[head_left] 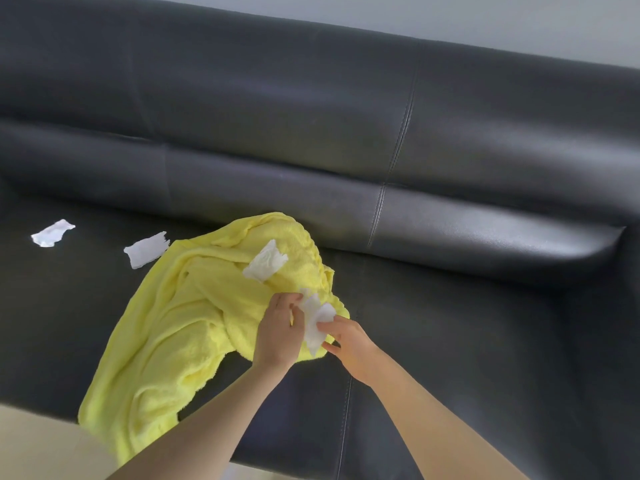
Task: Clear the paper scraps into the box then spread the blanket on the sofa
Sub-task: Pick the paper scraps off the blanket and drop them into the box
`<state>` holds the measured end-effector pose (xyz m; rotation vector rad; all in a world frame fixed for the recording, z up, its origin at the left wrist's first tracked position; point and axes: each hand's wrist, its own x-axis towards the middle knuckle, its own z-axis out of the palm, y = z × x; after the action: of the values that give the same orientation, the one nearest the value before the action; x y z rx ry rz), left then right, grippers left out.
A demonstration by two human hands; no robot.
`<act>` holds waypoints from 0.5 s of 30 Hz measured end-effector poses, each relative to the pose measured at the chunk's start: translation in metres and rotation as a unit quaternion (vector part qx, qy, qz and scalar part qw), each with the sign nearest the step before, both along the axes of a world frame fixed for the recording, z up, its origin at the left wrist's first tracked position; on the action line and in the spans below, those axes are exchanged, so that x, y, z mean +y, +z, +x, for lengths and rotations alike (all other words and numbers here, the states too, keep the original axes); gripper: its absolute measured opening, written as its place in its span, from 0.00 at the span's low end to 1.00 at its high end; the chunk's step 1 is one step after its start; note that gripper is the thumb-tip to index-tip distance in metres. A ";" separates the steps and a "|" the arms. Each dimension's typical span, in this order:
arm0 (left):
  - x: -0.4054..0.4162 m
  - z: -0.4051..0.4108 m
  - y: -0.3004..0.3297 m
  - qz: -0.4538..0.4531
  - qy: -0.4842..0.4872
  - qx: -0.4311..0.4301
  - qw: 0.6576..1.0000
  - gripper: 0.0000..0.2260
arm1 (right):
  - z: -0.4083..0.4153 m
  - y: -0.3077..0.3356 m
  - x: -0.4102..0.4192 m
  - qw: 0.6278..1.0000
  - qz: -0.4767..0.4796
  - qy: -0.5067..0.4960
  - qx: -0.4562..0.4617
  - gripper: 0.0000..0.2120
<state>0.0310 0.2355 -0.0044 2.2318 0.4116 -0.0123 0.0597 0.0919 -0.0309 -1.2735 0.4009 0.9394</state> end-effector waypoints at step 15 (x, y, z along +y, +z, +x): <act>0.003 0.011 -0.009 0.220 -0.022 0.006 0.975 0.16 | -0.003 -0.008 -0.013 0.980 -0.114 -0.161 0.017 0.17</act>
<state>0.0420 0.2386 -0.0130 2.6786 0.4005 0.0468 0.0562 0.0792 -0.0392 -1.3510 0.7347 0.6538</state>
